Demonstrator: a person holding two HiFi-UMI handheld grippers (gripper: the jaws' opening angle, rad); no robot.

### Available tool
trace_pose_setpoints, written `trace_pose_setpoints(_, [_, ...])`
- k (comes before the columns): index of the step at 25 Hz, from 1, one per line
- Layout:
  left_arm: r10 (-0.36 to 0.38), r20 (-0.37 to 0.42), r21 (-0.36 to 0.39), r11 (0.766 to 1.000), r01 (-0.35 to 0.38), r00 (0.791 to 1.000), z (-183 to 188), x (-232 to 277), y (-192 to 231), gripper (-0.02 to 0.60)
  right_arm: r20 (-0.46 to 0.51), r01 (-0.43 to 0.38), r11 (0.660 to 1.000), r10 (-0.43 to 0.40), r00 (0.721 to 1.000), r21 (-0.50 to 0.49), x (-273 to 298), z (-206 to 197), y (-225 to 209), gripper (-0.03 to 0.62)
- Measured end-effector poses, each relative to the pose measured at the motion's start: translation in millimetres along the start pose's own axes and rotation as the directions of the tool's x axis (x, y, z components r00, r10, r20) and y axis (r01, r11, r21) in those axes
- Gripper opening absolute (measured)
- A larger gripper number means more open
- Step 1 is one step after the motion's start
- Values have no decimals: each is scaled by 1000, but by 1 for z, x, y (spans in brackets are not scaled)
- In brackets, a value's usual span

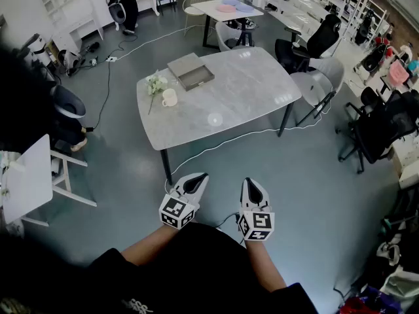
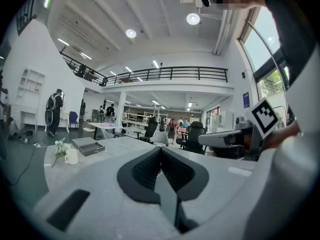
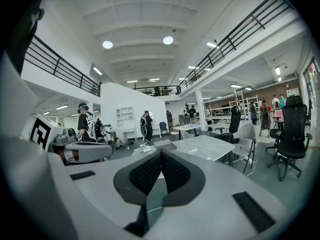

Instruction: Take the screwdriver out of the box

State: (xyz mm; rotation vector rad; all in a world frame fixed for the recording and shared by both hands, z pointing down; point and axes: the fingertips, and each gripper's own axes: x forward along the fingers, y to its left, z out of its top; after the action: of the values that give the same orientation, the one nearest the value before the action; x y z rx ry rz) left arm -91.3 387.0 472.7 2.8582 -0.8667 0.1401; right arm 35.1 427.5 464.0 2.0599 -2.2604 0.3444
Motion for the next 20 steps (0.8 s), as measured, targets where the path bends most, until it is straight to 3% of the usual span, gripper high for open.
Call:
trace_pose_setpoints(9, [13, -12, 7, 1000, -12, 1000, 3, 19, -3, 17, 44, 79, 996, -81, 996, 40, -11, 0, -34, 11])
trace_pose_setpoints(16, [-5, -55, -17, 1000, 4, 998, -11, 56, 26, 17, -42, 106, 990, -102, 994, 96, 20, -27, -64, 11])
trace_pose_setpoints(20, [-9, -77, -65, 998, 4, 997, -19, 93, 59, 17, -76, 82, 993, -75, 994, 89, 64, -26, -77, 11])
